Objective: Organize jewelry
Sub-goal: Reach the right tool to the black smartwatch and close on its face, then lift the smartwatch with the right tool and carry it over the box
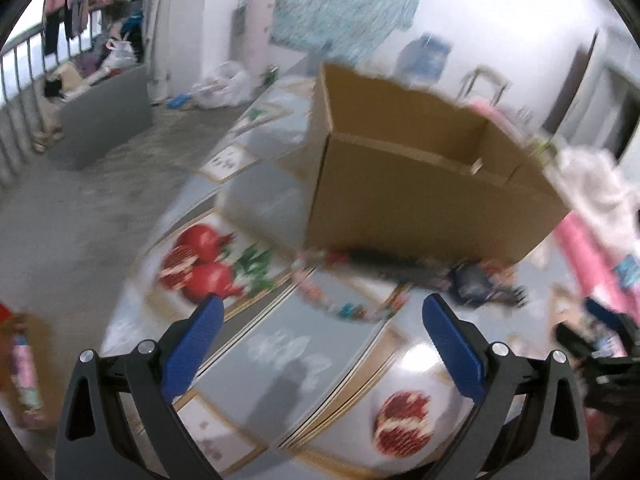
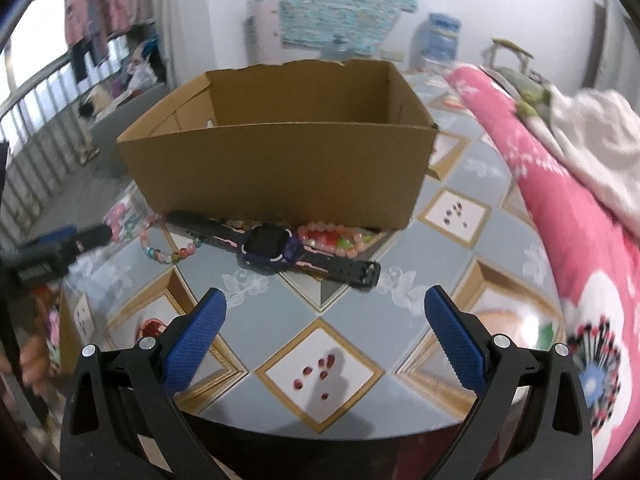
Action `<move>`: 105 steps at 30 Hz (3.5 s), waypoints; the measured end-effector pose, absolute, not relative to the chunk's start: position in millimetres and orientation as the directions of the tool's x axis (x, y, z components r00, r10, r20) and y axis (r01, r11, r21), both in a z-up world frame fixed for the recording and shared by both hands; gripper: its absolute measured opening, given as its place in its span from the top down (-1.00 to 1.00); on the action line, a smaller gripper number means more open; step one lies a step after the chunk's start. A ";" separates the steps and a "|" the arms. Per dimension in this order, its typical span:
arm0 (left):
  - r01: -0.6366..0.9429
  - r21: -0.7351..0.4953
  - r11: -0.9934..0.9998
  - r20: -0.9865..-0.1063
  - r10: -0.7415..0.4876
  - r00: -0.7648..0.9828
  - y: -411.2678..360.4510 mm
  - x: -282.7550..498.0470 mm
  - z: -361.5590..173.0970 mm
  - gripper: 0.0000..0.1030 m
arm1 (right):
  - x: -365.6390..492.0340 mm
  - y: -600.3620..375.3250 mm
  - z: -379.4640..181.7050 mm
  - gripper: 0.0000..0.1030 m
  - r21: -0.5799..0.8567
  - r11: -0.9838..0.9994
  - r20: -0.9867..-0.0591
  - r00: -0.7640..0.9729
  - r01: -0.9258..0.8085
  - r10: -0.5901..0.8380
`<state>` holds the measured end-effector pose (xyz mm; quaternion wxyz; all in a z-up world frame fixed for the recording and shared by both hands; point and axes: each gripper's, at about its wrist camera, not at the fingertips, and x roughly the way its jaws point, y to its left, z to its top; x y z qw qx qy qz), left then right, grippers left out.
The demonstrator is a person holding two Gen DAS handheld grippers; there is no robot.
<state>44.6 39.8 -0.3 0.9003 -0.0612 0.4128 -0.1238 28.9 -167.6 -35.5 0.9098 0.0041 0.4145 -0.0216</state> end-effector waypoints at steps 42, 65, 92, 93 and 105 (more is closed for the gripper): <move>0.230 -0.529 0.817 -0.711 -0.575 0.404 15.8 127.3 -45.6 0.04 | 114.7 -153.2 -86.6 0.10 0.056 0.915 -0.802 0.528 -0.400 0.280; 0.390 -0.269 0.881 -0.715 -0.454 0.532 -42.6 96.7 -6.3 0.95 | 105.3 -191.2 -81.1 0.09 0.081 0.859 -0.781 0.504 -0.505 0.370; 0.590 -0.273 0.760 -0.538 -0.629 0.561 -62.5 51.4 71.6 0.95 | 44.9 -193.7 -41.2 0.71 -0.011 0.912 -0.650 0.696 -0.410 0.305; 0.606 -0.293 0.739 -0.524 -0.655 0.545 -67.4 51.6 77.8 0.95 | 41.8 -200.3 -35.3 0.72 0.014 0.924 -0.635 0.710 -0.382 0.303; 0.798 -0.218 0.562 -0.386 -0.800 0.459 -122.4 32.0 175.8 0.95 | 5.0 -253.8 51.9 0.79 0.074 0.995 -0.398 0.913 -0.068 0.092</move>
